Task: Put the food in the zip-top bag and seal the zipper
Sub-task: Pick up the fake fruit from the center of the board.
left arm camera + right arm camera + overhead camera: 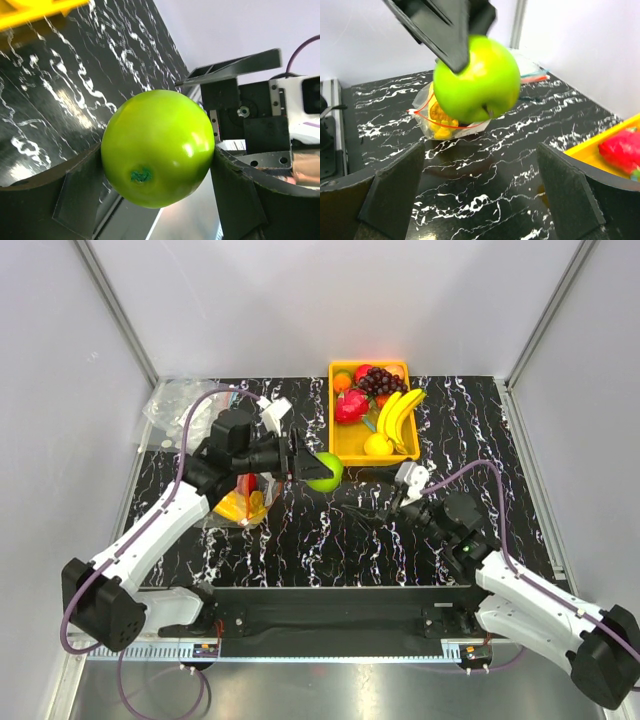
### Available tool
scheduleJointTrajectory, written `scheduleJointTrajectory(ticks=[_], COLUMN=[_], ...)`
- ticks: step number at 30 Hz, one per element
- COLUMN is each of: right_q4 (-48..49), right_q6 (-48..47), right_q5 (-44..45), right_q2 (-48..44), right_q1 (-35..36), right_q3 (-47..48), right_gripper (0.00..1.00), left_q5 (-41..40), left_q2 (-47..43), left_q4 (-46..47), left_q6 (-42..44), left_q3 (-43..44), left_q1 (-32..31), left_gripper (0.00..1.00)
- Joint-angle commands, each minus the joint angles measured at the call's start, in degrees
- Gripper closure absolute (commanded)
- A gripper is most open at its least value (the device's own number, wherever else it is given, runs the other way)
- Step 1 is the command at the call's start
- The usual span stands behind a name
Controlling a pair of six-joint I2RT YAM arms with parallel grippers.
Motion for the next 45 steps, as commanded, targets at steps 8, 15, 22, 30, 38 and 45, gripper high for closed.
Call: scheduleJointTrajectory(ticks=[8, 15, 22, 30, 38, 45], right_q4=[2.4, 6.6, 7.7, 5.1, 4.6, 4.3], right_q6=[-16.0, -18.7, -19.6, -17.7, -16.8, -14.2], right_q5=[3.1, 9.3, 11.1, 7.5, 6.1, 7.3], right_q2=[4.1, 4.4, 4.9, 6.5, 5.7, 5.2], right_q1=[8.2, 11.0, 11.6, 11.7, 11.7, 11.7], right_q3=[3.7, 2.5, 2.9, 4.8, 4.7, 4.2], right_gripper=[0.0, 0.0, 0.0, 0.25, 0.53, 0.61], left_q5=[6.0, 6.5, 7.7, 11.0, 13.6, 8.2], left_q2=[-1.2, -2.3, -3.2, -3.6, -3.6, -5.4], left_q4=[6.2, 6.8, 7.9, 12.5, 14.1, 4.4], left_q6=[-3.4, -4.1, -4.6, -7.4, -7.3, 0.6], left_q3=[-2.1, -4.4, -5.9, -7.4, -7.8, -3.9], left_q1=[-2.3, -2.4, -2.7, -3.2, -3.4, -3.3], left_gripper=[0.47, 0.48, 0.48, 0.48, 0.4, 0.15])
